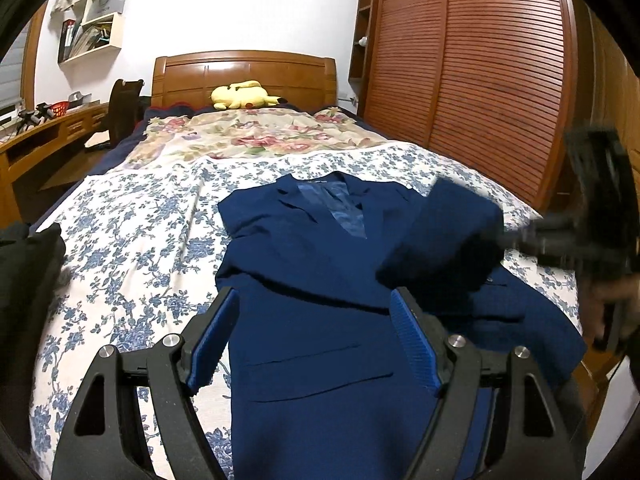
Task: Fold large clothes
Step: 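Lift and fold the held sleeve across the jacket front with the right tool, release, then grasp the jacket side edge near the folded sleeve with the right tool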
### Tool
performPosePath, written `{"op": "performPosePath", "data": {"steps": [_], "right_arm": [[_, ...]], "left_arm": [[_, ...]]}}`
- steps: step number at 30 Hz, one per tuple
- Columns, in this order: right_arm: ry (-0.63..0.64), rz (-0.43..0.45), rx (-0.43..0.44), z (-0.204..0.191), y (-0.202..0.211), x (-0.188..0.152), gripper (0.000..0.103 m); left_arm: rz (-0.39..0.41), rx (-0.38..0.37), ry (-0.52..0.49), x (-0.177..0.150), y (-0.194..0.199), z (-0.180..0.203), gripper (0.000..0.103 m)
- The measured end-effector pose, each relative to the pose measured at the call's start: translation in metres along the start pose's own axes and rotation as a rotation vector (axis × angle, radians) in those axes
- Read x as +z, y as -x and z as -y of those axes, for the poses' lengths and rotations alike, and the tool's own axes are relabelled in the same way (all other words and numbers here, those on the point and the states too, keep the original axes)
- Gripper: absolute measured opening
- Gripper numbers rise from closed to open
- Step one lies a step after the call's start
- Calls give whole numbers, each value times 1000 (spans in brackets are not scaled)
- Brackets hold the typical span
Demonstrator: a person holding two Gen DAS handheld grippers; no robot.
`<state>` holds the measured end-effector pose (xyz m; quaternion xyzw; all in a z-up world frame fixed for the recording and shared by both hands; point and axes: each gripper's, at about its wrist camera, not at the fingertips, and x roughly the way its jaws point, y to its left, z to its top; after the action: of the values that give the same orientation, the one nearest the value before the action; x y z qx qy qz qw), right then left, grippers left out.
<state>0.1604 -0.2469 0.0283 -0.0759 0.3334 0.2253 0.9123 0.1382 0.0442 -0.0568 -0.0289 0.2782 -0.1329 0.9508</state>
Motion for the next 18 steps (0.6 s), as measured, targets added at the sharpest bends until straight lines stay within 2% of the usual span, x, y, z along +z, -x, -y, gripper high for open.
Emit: {"op": "performPosePath", "data": {"steps": [4,6,8,11,15,18], "right_arm": [[11,-44,20,-10,-19,-7,9],[23,-53,14,-20,-21,5,9],[27,-54,-3,-19,-18,7,21],[28,-41,19,-20,-6,9,34],[34,30,16,-17,13,8,42],[24,38,-26,-12,12,3,43]], "left_arm": [[-4,1,2,0,-2,-1,78],[-3,1,-1,0,-2,0,78],[-4,1,-5,-1,-2,0,78],[-4,3,-8,0,-2,1,78],[2,0,-4,0,-1,1,78],[0,0,-3,0,-1,1,78]]}}
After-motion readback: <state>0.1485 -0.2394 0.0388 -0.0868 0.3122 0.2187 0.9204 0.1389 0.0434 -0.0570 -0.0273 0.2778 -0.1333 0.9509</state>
